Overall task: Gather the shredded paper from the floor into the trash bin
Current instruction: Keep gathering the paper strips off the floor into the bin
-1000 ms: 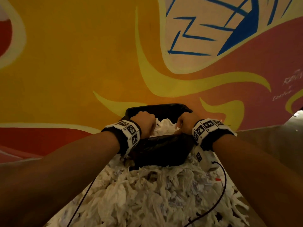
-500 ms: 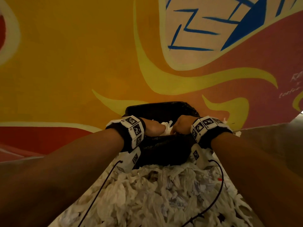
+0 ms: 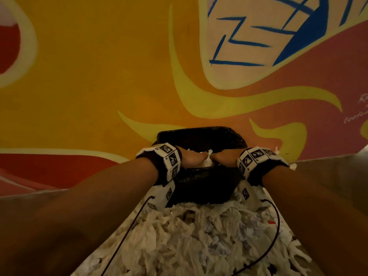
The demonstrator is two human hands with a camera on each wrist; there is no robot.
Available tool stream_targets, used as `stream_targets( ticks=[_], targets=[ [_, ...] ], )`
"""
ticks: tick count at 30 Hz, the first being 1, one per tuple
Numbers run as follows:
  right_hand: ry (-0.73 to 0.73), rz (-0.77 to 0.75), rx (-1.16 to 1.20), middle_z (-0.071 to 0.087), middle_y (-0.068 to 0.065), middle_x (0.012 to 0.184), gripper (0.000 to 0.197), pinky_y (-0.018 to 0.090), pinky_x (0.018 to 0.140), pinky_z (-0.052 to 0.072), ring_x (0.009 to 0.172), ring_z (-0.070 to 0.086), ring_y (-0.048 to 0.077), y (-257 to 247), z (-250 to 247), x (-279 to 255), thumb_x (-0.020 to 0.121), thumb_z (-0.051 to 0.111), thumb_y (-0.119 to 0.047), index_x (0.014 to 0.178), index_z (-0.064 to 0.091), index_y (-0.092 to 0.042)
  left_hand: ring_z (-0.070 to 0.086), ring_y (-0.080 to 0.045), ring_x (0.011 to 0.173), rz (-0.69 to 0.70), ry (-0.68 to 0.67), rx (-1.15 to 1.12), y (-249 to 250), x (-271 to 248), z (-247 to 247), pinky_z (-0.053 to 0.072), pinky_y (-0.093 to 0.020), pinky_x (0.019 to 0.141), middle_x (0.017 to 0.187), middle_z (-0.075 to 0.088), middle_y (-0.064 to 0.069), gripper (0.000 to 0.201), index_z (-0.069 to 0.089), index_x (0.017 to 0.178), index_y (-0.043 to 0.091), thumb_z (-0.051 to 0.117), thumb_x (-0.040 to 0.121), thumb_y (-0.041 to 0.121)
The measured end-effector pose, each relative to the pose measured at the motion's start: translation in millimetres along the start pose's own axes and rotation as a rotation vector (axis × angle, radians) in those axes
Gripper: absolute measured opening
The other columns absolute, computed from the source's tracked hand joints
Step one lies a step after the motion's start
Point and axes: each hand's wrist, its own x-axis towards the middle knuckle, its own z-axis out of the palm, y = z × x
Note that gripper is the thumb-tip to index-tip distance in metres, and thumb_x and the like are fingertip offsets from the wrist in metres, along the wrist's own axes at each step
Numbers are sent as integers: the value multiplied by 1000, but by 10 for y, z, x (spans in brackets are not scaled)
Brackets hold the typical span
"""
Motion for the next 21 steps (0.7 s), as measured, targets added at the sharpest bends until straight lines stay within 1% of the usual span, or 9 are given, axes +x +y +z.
stream_targets(
  ticks=[1, 4, 6, 8, 10, 13, 16, 19, 21],
  targets=[
    [25, 4, -15, 55, 10, 78, 44, 25, 61, 35, 63, 44, 18, -1, -14, 0, 101, 32, -35, 114, 62, -5, 25, -31, 143, 4, -26, 14, -18, -26, -47, 22, -39, 115, 156, 24, -15, 67, 20, 151, 5, 10, 103, 50],
    [145, -43, -98, 67, 16, 96, 51, 27, 64, 38, 68, 49, 21, -59, -56, -19, 101, 33, -39, 112, 67, -3, 59, -30, 107, 56, -8, 7, -93, -168, -226, 46, -39, 95, 122, 63, -13, 72, 58, 128, 8, 15, 100, 57],
    [239, -91, -123, 62, 11, 73, 51, 26, 56, 36, 55, 44, 18, -148, -86, -36, 101, 35, -39, 105, 69, -2, 65, -31, 92, 154, 96, -78, -198, -273, -319, 53, -37, 81, 102, 71, -12, 67, 70, 107, 5, 24, 101, 54],
    [308, -163, -123, 51, 7, 61, 50, 26, 52, 33, 49, 37, 17, -300, -112, -73, 100, 38, -38, 92, 71, -1, 68, -28, 85, 251, 224, -150, -352, -358, -385, 55, -35, 71, 91, 73, -8, 59, 72, 95, 6, 32, 102, 48],
    [364, -248, -126, 49, 8, 63, 45, 28, 52, 31, 52, 36, 20, -501, -98, -102, 99, 41, -34, 74, 65, -6, 68, -23, 78, 323, 360, -197, -530, -443, -458, 53, -33, 65, 82, 73, -5, 52, 72, 87, 7, 38, 102, 43],
    [405, -336, -135, 45, 10, 64, 38, 30, 53, 30, 58, 39, 22, -898, 7, -168, 96, 44, -29, 78, 63, -1, 63, -26, 65, 355, 479, -171, -902, -545, -566, 52, -38, 65, 72, 70, -5, 51, 69, 79, 4, 40, 102, 39],
    [400, -452, -95, 46, 10, 61, 32, 31, 52, 33, 55, 41, 24, -1339, 199, -233, 94, 49, -28, 76, 60, -3, 61, -34, 67, 299, 498, -65, -1377, -595, -641, 51, -41, 68, 74, 67, -17, 57, 67, 82, -4, 37, 103, 40],
    [379, -540, -60, 59, 9, 69, 27, 32, 56, 44, 60, 52, 23, -1748, 449, -266, 92, 52, -28, 79, 60, -6, 64, -30, 75, 191, 448, -26, -1869, -593, -675, 54, -41, 74, 79, 70, -7, 51, 70, 82, 3, 39, 102, 37],
    [302, -592, -50, 55, 8, 64, 25, 33, 56, 43, 58, 49, 25, -1990, 646, -253, 92, 52, -26, 74, 57, -9, 61, -32, 73, 106, 416, 42, -2187, -569, -683, 51, -41, 70, 78, 69, -9, 46, 68, 79, 2, 42, 102, 33]
  ],
)
